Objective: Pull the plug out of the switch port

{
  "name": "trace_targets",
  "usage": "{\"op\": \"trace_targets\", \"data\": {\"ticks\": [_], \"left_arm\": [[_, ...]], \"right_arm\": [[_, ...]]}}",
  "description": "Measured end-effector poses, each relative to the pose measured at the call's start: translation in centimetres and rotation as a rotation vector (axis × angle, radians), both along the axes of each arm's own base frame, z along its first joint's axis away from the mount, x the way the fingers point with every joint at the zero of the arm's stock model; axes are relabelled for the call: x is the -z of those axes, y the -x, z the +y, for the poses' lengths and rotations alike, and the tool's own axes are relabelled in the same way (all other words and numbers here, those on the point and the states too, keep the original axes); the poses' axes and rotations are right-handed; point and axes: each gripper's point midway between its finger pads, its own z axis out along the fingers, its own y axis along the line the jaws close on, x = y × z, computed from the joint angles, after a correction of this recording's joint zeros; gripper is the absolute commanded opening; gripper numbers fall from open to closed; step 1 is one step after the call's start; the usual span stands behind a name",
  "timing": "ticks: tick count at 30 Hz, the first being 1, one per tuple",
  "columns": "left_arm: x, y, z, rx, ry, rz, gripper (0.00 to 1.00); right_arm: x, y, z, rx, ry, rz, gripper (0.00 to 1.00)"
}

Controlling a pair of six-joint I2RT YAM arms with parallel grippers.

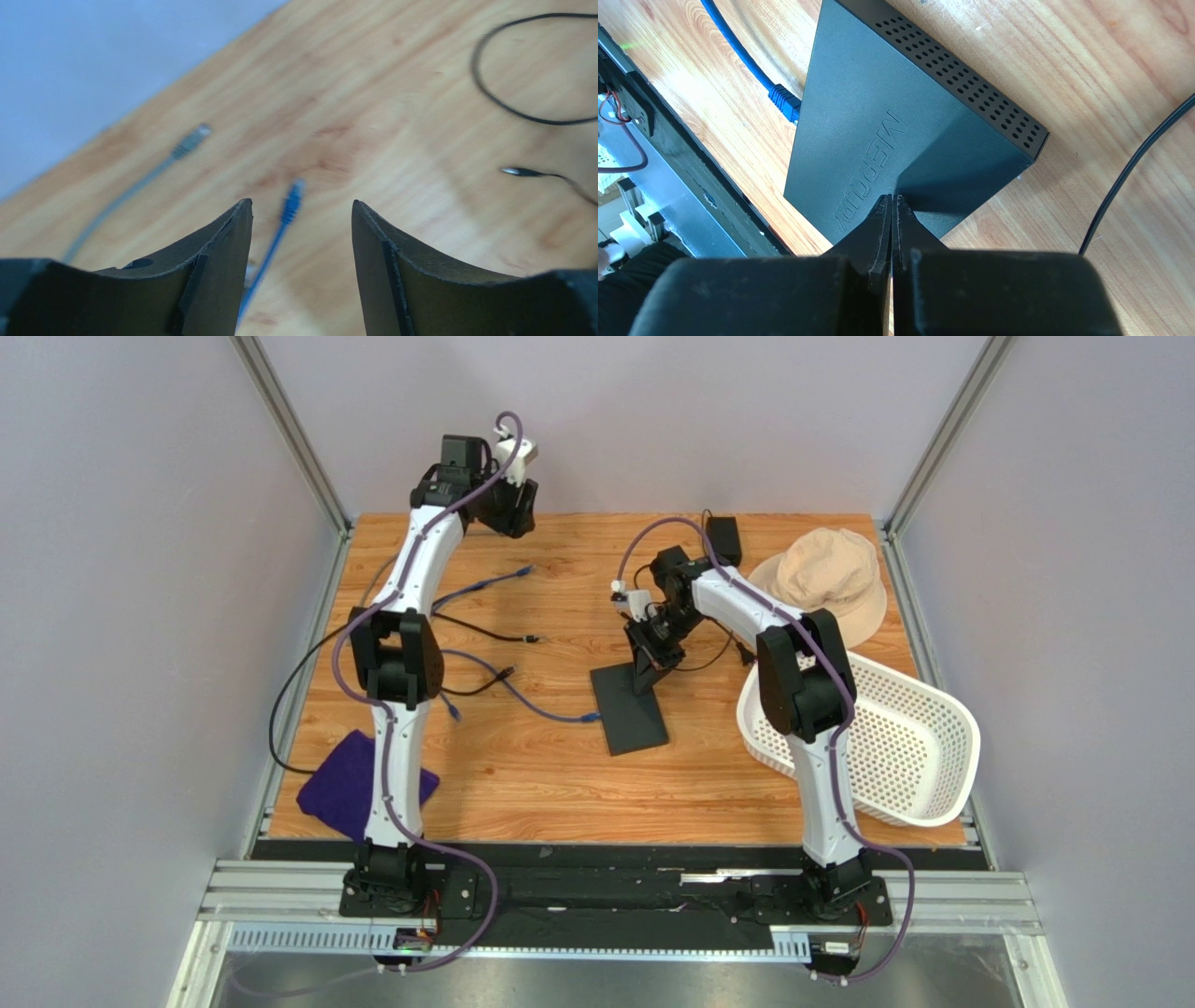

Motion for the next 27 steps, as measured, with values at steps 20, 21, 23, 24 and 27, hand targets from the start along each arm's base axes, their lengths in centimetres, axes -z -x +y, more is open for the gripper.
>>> {"op": "trace_targets", "data": {"ticks": [20,21,23,24,27], "left_arm": [[9.8,24.8,-12.5,0.4,0.253,0.722,0.0],[10.2,25.2,-12.8,0.407,0.248,0.738,0.0],[10.7,25.5,-12.9,0.408,0.243,0.754,0.0],[11.0,25.5,-12.8,0.403,0.241,0.761,0.0],[11.9,25.5,-12.2,0.381,0.229,0.787,0.0]], "right_arm": [[-5.6,-0.6,-2.5,-0.02,0.06,-0.253,0.0],[-5.8,-0.4,-2.8,-0.021,0.066,-0.259,0.0],[-5.8,-0.2,-3.1,-0.022,0.076,-0.266,0.0],[-5.8,-0.1,-3.2,-0.022,0.082,-0.267,0.0],[-5.3,0.1,-3.6,-0.022,0.102,-0.264,0.0]]}}
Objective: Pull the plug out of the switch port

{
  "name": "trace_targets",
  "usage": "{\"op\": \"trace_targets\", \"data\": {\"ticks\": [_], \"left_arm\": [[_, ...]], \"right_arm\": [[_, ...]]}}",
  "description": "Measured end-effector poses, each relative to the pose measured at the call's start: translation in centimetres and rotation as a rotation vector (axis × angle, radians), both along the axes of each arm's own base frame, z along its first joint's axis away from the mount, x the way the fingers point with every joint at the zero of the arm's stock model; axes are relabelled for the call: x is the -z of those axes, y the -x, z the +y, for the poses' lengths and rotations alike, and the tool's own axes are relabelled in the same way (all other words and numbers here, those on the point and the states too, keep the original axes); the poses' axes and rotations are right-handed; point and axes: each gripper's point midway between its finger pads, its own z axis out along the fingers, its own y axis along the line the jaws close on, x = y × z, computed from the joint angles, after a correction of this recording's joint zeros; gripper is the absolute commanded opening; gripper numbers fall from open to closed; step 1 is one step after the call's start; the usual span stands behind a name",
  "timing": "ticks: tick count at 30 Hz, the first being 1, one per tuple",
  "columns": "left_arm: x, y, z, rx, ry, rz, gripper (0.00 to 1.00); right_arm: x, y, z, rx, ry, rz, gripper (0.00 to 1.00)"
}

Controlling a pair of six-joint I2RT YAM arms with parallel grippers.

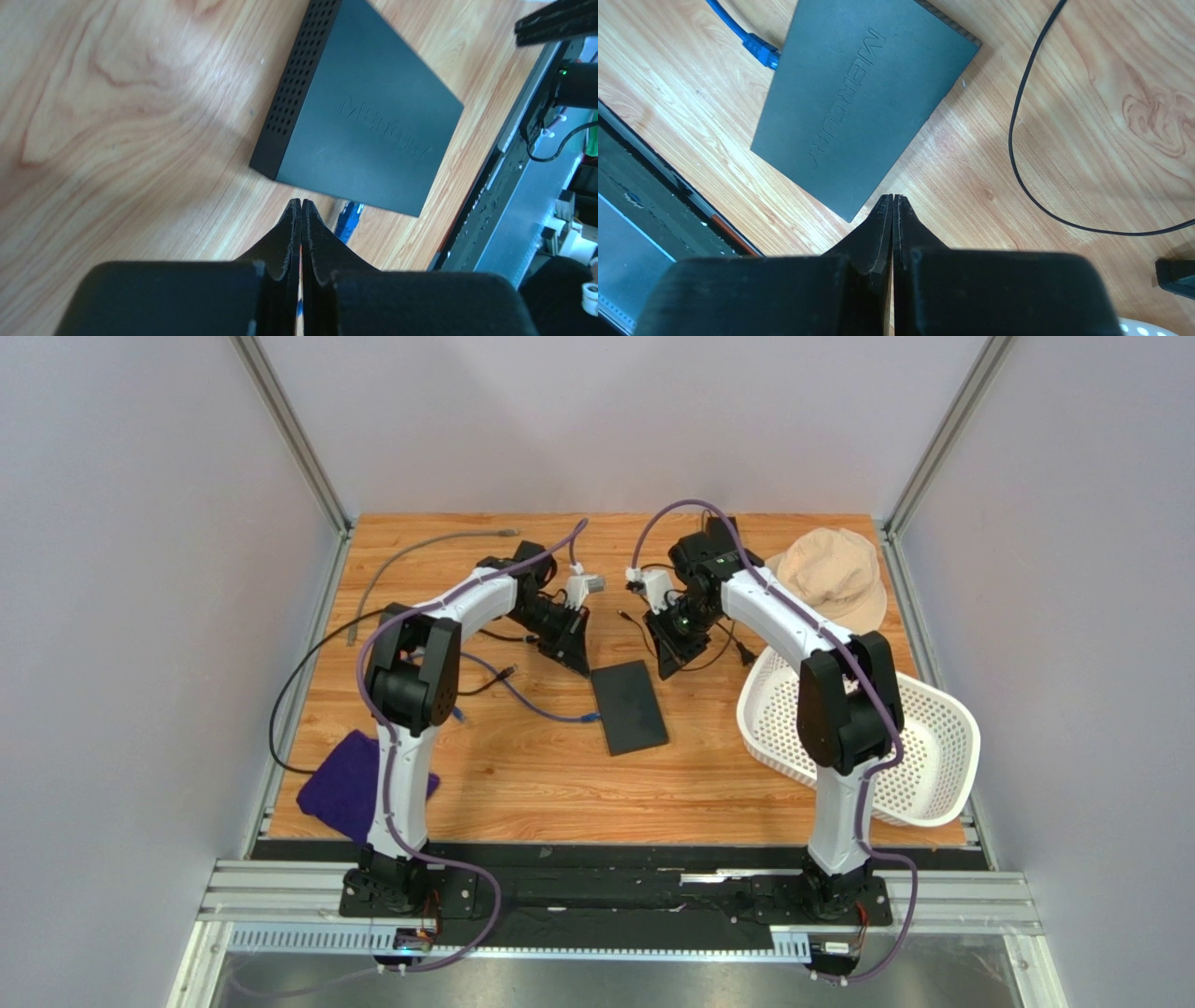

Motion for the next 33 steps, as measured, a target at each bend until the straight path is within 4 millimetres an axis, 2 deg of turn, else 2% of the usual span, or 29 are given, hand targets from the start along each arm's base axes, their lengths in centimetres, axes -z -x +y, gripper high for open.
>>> {"op": "trace_targets", "data": {"ticks": [10,16,20,23,26,29,33], "left_arm": [[1.0,2.0,1.5,0.03,-0.046,0.075,0.0],[2.4,2.1,1.4,0.032,-0.054,0.129,0.0],[3.0,1.9,1.0,0.031,-0.041,0.155,0.0],[3.0,1.3,0.5,0.03,-0.022,0.16,0.0],[2.8,0.3,-0.1,0.027,0.001,0.152,0.0],[2.5,-0.7,-0.8,0.019,0.025,0.154,0.0],[2.2,-2.6,-1.6,0.001,0.047,0.135,0.0]], "right_arm": [[3.3,2.0,-2.3,-0.032,0.101,0.047,0.0],[5.3,4.2,-4.2,-0.087,0.173,0.103,0.0],[5.8,5.5,-4.7,-0.105,0.191,0.144,0.0],[5.8,5.8,-4.5,-0.127,0.186,0.157,0.0],[6.0,5.2,-3.1,-0.153,0.158,0.182,0.0],[6.4,3.6,-0.8,-0.174,0.11,0.188,0.0],[6.5,1.5,1.2,-0.179,0.076,0.174,0.0]]}}
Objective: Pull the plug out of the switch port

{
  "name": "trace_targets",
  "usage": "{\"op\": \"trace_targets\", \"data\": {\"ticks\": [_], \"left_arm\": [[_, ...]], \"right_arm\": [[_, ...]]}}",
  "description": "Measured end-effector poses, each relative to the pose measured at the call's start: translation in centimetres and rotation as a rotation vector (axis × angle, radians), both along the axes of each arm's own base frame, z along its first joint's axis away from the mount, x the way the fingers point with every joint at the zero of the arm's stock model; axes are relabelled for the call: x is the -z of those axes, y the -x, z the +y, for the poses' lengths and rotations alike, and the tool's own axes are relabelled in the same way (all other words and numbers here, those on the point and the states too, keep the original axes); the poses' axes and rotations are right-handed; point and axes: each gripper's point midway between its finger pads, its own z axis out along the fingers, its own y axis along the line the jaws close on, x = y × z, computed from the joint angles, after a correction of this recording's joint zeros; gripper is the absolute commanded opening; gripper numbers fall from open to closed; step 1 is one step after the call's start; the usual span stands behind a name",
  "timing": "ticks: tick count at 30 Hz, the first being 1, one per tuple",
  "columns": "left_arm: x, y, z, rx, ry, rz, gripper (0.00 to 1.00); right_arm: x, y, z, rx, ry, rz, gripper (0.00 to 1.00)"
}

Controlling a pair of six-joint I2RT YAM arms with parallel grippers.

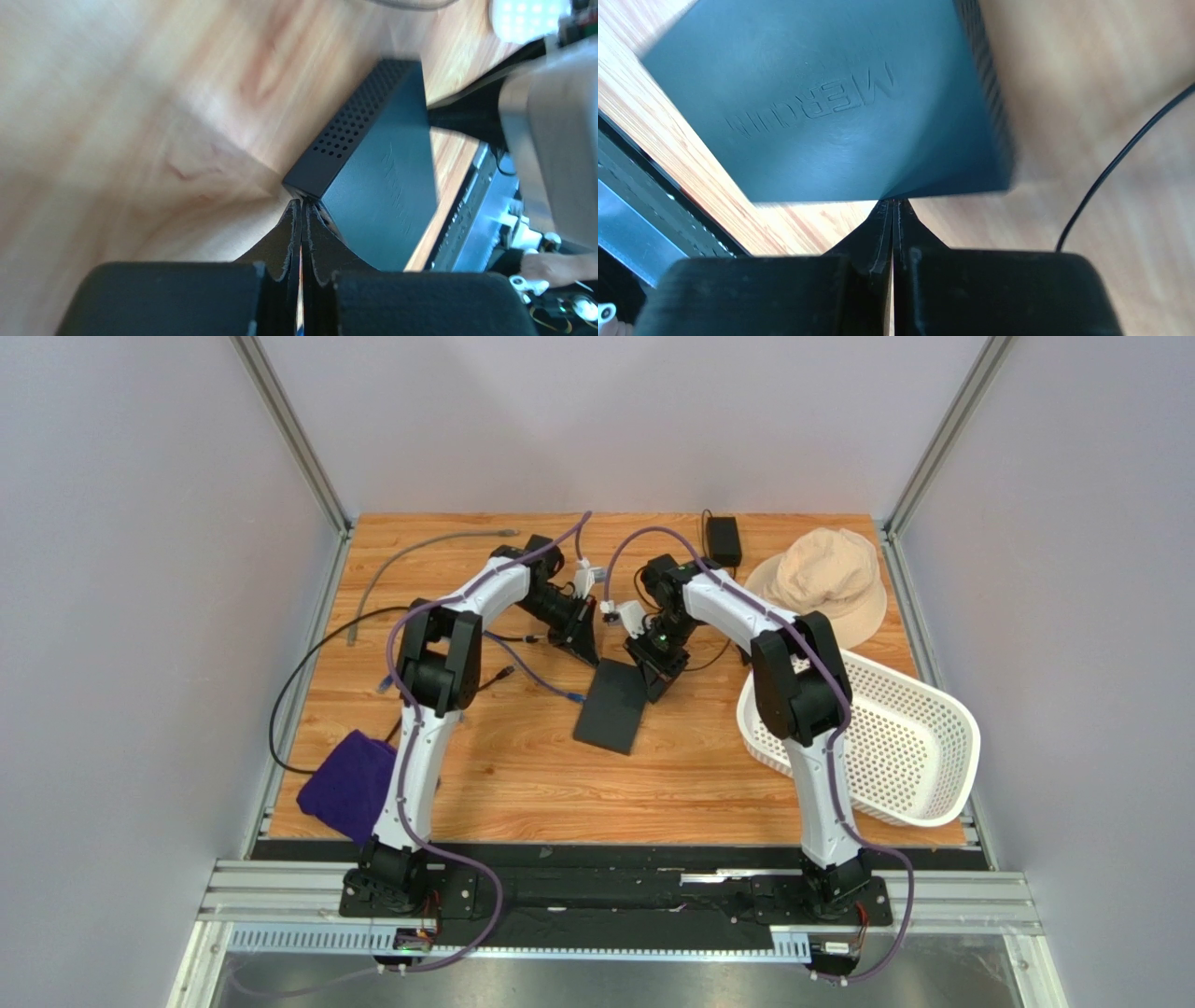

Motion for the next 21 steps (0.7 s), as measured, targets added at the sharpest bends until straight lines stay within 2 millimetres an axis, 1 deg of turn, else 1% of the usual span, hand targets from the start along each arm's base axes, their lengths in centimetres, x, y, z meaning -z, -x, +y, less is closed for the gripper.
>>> {"op": "trace_targets", "data": {"ticks": [3,6,7,9,10,11,13,16,18,19,21], "left_arm": [[-0.6,-1.2,-0.3,-0.011,0.006,-0.027,0.0],[-1.4,-2.2,0.2,-0.038,0.013,-0.038,0.07],[-1.6,-2.3,0.4,-0.049,0.013,-0.034,0.14],[-2.2,-2.4,1.3,-0.08,0.013,-0.025,0.23],[-2.5,-2.3,1.9,-0.095,0.011,-0.02,0.31],[-3.0,-2.4,2.6,-0.115,0.012,-0.017,0.35],[-4.7,-2.6,4.4,-0.147,0.026,-0.036,0.43],[-7.4,-3.3,6.2,-0.15,0.058,-0.114,0.48],[-8.7,-3.2,7.0,-0.132,0.076,-0.148,0.49],[-9.2,-3.0,7.1,-0.117,0.083,-0.16,0.5],[-9.3,-2.8,6.8,-0.086,0.086,-0.166,0.49]], "right_arm": [[-0.4,-0.8,0.9,0.004,-0.019,-0.019,0.0],[-0.5,-1.1,1.0,0.005,-0.016,-0.031,0.0],[-0.5,-1.1,0.9,0.006,-0.013,-0.032,0.0],[-0.7,-1.4,0.8,0.009,-0.011,-0.047,0.0],[-0.9,-1.5,0.8,0.009,-0.012,-0.055,0.0],[-1.1,-1.7,0.8,0.011,-0.014,-0.067,0.0],[-1.9,-2.0,0.9,0.011,-0.026,-0.091,0.0],[-3.0,-2.3,1.2,0.01,-0.043,-0.123,0.0],[-3.8,-2.5,1.4,0.011,-0.055,-0.143,0.0],[-4.0,-2.5,1.5,0.01,-0.059,-0.15,0.0],[-4.1,-2.6,1.8,0.005,-0.061,-0.159,0.0]]}}
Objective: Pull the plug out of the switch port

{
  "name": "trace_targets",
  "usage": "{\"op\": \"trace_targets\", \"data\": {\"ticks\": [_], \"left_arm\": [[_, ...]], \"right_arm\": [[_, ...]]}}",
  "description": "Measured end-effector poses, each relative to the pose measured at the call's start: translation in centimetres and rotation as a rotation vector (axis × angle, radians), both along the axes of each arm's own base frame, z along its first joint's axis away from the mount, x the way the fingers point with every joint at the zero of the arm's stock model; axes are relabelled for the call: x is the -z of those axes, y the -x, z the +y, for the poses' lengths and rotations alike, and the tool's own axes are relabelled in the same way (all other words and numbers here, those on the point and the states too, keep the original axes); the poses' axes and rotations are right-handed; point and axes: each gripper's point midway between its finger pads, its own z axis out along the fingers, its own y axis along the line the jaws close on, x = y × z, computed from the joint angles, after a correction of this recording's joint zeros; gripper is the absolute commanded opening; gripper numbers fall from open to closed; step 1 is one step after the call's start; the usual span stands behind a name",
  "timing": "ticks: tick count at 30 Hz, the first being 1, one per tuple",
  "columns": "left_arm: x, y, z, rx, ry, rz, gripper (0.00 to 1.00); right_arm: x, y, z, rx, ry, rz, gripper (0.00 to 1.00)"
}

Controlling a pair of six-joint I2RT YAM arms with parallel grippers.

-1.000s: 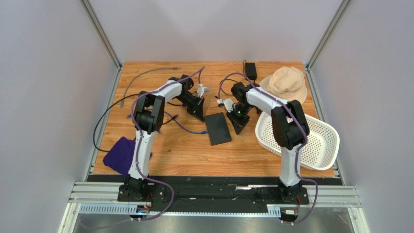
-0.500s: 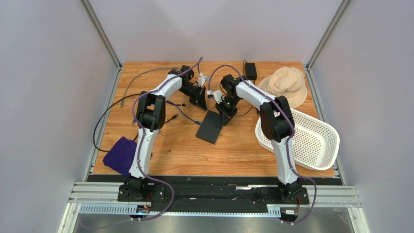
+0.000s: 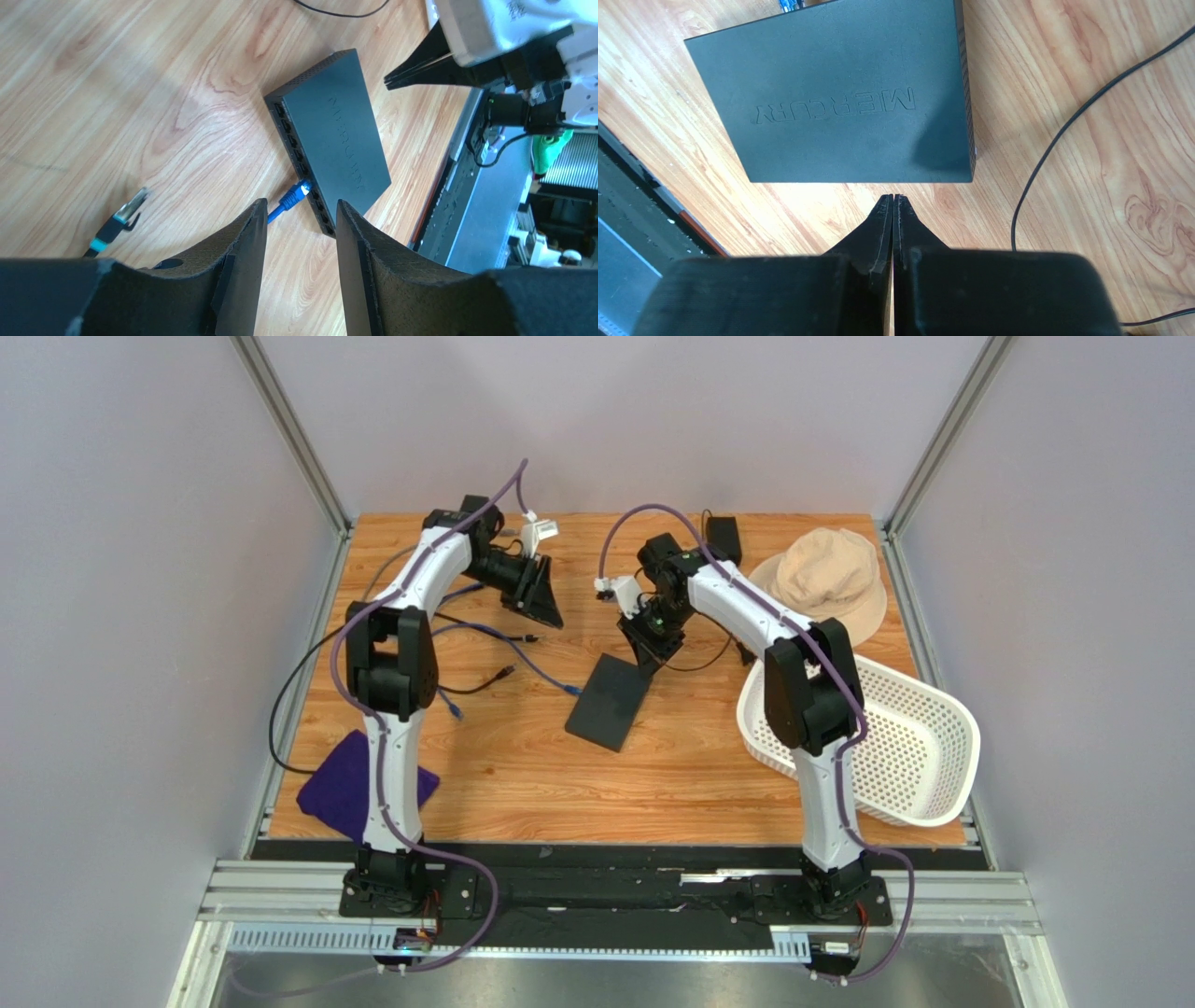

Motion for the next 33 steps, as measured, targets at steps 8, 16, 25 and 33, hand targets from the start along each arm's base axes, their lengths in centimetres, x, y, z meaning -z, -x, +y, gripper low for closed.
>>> {"op": "trace_targets", "data": {"ticks": [8,16,25,33], "left_arm": [[3.8,2.5,-0.7,0.09,-0.06,0.095,0.14],[7.0,9.8,1.1,0.092,-0.096,0.298,0.13],[7.7,10.4,0.1,0.088,-0.086,0.316,0.15],[7.6,11.8,-1.8,0.139,-0.078,0.328,0.19]], "right_arm": [[1.9,1.1,-0.8,-0.02,0.103,-0.021,0.0],[3.8,1.7,-2.8,-0.008,0.203,-0.019,0.0],[4.3,-2.3,-0.4,0.016,0.172,-0.069,0.0],[4.2,-3.7,0.4,0.014,0.174,-0.116,0.0]]}}
